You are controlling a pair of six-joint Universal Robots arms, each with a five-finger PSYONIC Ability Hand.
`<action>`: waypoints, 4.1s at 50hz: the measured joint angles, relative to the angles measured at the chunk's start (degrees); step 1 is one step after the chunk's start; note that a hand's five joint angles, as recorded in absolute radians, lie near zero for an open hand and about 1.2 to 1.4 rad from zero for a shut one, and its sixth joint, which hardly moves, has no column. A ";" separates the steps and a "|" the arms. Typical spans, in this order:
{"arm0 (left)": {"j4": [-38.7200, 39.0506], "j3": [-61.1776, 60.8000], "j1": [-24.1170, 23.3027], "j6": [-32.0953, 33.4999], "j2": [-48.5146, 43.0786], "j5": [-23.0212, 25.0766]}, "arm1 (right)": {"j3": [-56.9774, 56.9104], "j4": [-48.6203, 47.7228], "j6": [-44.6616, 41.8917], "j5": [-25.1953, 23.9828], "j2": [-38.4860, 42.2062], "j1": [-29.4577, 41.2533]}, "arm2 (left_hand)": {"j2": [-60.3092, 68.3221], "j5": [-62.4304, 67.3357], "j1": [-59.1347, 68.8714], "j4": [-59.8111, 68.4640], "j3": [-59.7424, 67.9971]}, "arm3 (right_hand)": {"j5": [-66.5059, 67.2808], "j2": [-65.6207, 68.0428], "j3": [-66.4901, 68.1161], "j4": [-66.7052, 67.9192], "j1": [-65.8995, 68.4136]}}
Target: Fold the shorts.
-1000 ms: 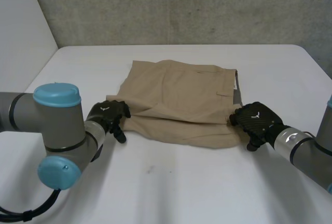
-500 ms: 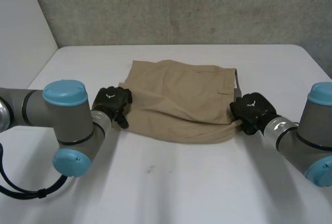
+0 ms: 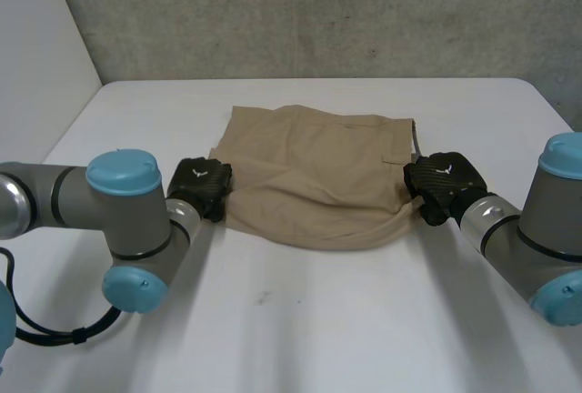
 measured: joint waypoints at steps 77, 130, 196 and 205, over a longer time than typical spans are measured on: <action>-20.11 22.17 -1.93 9.46 3.02 5.55 | -5.49 24.32 -14.32 5.66 -6.39 -3.29 | 1.21 0.00 0.00 1.57 1.30 | 0.00 0.00 0.00 0.04 0.22; 13.12 -3.47 -4.42 7.22 13.64 0.59 | 5.41 10.21 1.51 8.50 -15.32 -2.83 | -55.42 -52.48 -53.83 -55.42 -54.41 | -48.11 -49.28 -49.99 -50.03 -39.07; 3.80 -19.46 -3.77 -8.11 25.29 -1.39 | -7.23 15.59 -27.82 5.31 -10.92 0.23 | -55.42 -52.47 -53.86 -55.43 -54.41 | -1.13 -0.04 -0.10 0.04 -0.30; 3.67 -17.20 -3.42 -8.38 26.15 -1.30 | -8.00 14.20 -24.87 -2.81 -2.25 20.92 | -55.42 -52.47 -53.86 -55.43 -54.41 | -22.83 -24.32 -24.38 -24.39 -19.38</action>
